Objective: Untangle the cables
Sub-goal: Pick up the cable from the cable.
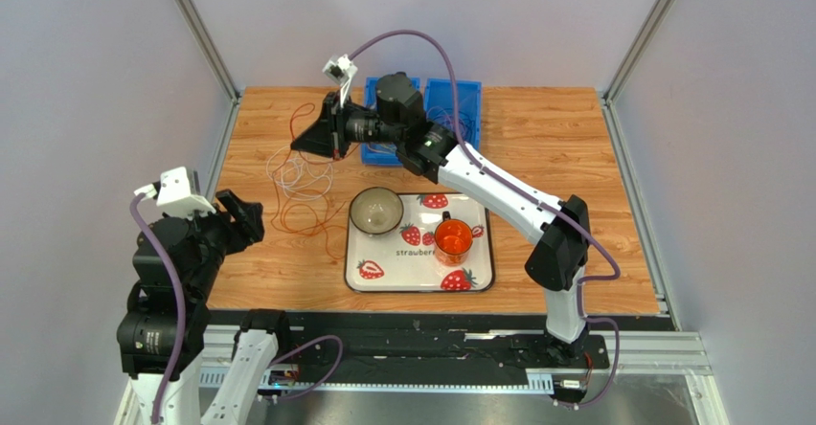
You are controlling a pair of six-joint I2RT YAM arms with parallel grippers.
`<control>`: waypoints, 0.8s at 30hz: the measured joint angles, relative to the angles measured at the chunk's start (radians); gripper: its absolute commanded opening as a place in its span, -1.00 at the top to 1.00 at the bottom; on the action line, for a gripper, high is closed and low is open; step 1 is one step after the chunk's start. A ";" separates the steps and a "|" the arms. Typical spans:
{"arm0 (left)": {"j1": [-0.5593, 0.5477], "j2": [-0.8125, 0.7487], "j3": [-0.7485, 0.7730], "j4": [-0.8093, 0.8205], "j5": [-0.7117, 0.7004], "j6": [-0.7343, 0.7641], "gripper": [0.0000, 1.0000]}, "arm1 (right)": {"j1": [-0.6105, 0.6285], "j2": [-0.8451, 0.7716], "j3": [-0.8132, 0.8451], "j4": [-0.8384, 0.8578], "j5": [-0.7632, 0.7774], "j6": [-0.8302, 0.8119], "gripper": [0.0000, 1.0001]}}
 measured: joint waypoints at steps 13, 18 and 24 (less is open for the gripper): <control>0.000 -0.102 -0.193 -0.034 -0.063 -0.007 -0.33 | -0.029 -0.018 0.332 -0.042 0.183 -0.131 1.00; 0.000 -0.142 -0.220 -0.013 -0.068 -0.034 -0.33 | -0.029 -0.022 0.420 0.021 0.265 -0.179 1.00; 0.000 -0.238 -0.303 0.034 -0.076 -0.060 -0.33 | -0.030 -0.023 0.531 0.078 0.338 -0.258 1.00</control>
